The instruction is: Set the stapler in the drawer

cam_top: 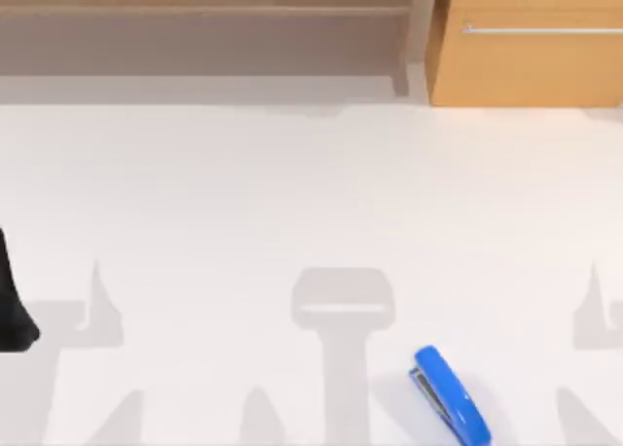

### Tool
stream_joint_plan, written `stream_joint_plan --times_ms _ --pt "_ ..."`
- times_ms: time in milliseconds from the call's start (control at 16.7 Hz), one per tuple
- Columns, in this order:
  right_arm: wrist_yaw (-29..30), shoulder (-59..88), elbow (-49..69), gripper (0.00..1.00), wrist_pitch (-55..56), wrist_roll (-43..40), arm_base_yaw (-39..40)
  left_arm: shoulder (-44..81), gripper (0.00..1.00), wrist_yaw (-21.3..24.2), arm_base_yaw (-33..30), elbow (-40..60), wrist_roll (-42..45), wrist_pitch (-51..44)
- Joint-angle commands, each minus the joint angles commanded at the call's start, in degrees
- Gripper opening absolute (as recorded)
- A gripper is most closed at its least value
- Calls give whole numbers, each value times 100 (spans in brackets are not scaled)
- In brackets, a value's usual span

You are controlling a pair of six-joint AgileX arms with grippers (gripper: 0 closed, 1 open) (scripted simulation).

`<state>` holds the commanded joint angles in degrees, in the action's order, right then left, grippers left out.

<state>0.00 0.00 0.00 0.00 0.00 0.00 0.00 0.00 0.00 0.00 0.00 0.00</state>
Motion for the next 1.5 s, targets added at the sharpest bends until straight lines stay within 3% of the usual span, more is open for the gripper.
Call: stream_joint_plan --times_ms 300,540,1500 --pt "-13 339 149 100 200 -251 56 0 100 0 0 0 0 0" --pt "13 1519 678 100 907 -1148 191 0 100 0 0 0 0 0" --pt "837 10051 4296 100 5807 -7108 834 0 100 0 0 0 0 0"
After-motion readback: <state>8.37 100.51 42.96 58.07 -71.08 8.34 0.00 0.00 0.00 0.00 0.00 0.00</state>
